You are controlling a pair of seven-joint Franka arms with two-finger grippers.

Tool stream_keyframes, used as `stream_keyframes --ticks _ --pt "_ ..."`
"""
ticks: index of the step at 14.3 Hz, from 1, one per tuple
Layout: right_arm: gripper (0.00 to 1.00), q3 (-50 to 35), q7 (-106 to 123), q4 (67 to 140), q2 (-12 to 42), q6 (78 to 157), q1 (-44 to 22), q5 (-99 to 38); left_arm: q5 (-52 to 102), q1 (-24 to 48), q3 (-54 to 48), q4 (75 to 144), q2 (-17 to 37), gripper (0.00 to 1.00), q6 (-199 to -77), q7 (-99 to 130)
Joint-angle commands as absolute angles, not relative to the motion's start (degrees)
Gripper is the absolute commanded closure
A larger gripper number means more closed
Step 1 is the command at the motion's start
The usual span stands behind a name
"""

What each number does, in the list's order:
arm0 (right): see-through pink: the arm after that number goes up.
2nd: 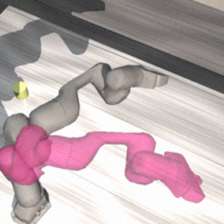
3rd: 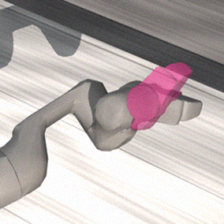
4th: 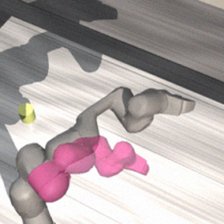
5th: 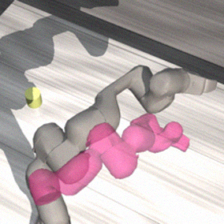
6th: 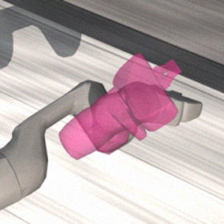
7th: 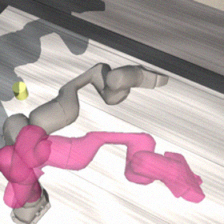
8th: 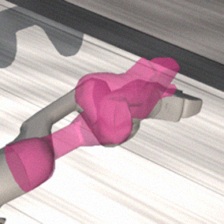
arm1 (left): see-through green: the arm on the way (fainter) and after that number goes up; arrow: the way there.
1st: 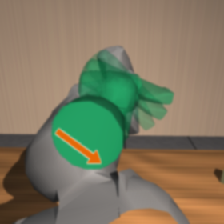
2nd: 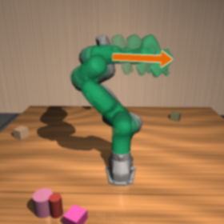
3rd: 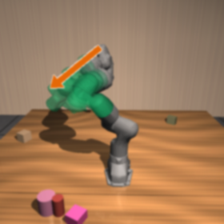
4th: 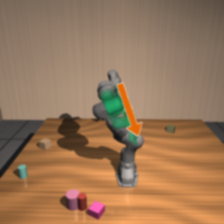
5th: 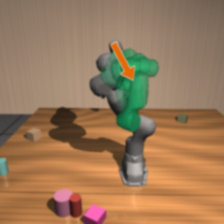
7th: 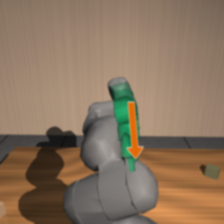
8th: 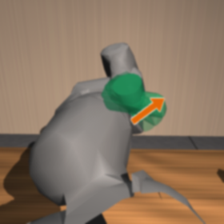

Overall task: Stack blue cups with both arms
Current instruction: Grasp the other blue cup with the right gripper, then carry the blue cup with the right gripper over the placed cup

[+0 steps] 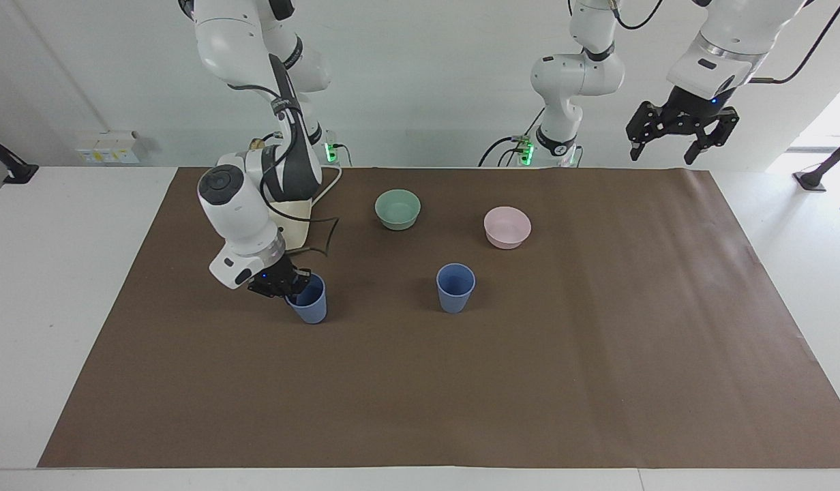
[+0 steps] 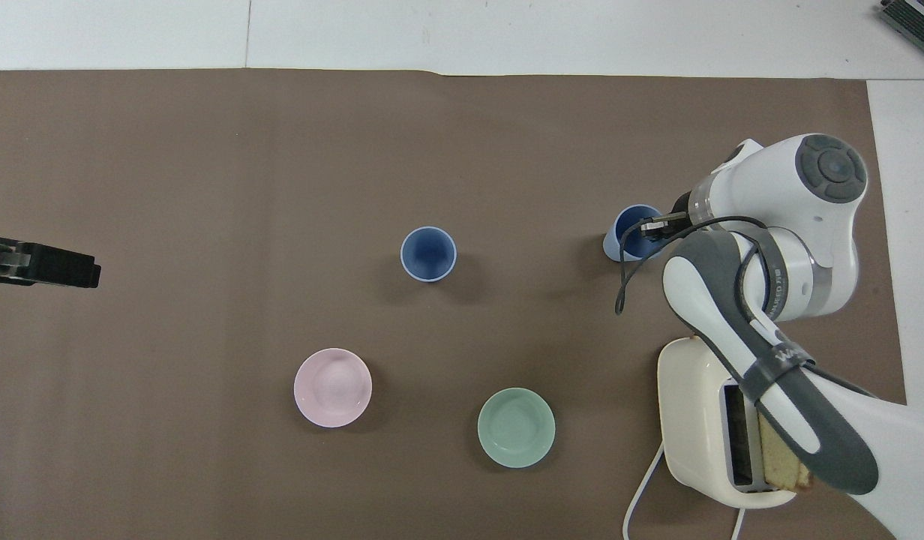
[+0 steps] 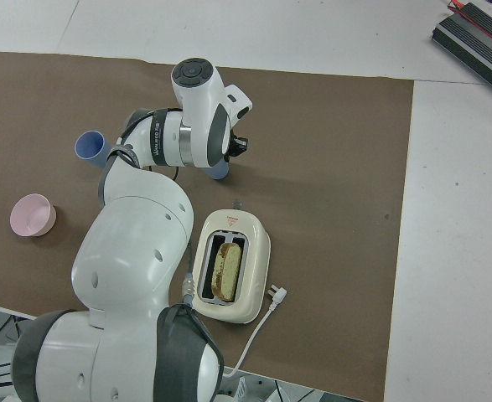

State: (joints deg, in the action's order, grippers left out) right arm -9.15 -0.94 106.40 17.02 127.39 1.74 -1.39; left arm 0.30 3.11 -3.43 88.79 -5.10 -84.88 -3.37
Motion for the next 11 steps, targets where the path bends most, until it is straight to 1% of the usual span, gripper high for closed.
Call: stream_keyframes --ticks 1,3,5,7,11 --pt "1.00 -10.5 -5.5 101.7 17.1 123.3 1.1 -2.5 1.5 1.1 -3.7 89.5 -5.9 0.00 -84.1 -5.8" --pt "1.00 -11.8 -9.7 96.3 17.3 118.4 1.1 -2.4 1.5 1.1 -3.7 90.1 -6.3 0.00 -84.2 -6.0" --pt "1.00 -11.8 -12.3 91.8 17.7 114.8 -1.0 -2.5 1.5 1.0 -3.7 89.9 -6.3 0.00 -84.4 -5.8" --pt "1.00 -11.8 -17.3 89.7 18.5 112.8 -4.0 -1.9 1.5 1.1 -3.7 89.8 -6.3 0.00 -84.3 -5.7" --pt "1.00 -11.6 -28.8 78.9 23.4 109.4 -10.3 -1.4 1.4 1.3 -3.9 89.3 -6.1 0.00 -84.5 -5.4"
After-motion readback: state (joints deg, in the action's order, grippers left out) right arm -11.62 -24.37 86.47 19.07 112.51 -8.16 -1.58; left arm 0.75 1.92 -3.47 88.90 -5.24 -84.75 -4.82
